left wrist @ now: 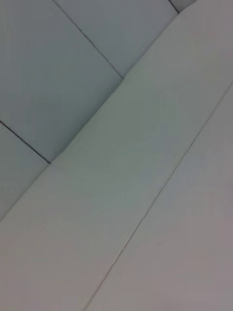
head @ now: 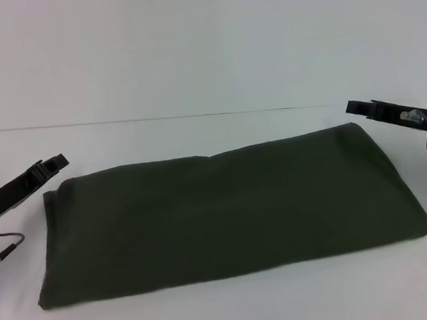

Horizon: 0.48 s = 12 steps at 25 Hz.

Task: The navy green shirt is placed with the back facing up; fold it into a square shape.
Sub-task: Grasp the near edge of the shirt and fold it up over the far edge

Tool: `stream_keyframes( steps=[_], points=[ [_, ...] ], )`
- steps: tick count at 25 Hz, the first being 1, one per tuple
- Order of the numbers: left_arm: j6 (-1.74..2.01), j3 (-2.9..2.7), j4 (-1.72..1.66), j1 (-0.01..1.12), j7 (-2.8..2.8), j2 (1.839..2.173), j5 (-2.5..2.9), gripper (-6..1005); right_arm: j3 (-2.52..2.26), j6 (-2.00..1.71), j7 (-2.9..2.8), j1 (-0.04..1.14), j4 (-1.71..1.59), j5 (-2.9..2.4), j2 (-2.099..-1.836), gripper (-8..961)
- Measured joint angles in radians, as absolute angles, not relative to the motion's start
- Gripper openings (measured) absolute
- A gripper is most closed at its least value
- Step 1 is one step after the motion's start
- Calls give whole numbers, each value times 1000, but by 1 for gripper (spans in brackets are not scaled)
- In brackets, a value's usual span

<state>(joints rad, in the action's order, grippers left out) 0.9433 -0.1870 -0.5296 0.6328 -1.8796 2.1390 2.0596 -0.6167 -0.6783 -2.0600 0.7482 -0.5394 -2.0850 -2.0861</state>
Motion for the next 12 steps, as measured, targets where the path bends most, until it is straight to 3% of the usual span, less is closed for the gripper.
stream_keyframes(
  steps=[8, 12],
  points=[
    [960, -186, -510, 623, -1880, 2127, 2049, 350, -616, -712, -2036, 710, -550, -2029, -2086, 644],
    [1107, -194, -501, 600, -1884, 2085, 2056, 486, -605, -845, -2036, 670, -576, -2002, -2068, 809]
  ],
)
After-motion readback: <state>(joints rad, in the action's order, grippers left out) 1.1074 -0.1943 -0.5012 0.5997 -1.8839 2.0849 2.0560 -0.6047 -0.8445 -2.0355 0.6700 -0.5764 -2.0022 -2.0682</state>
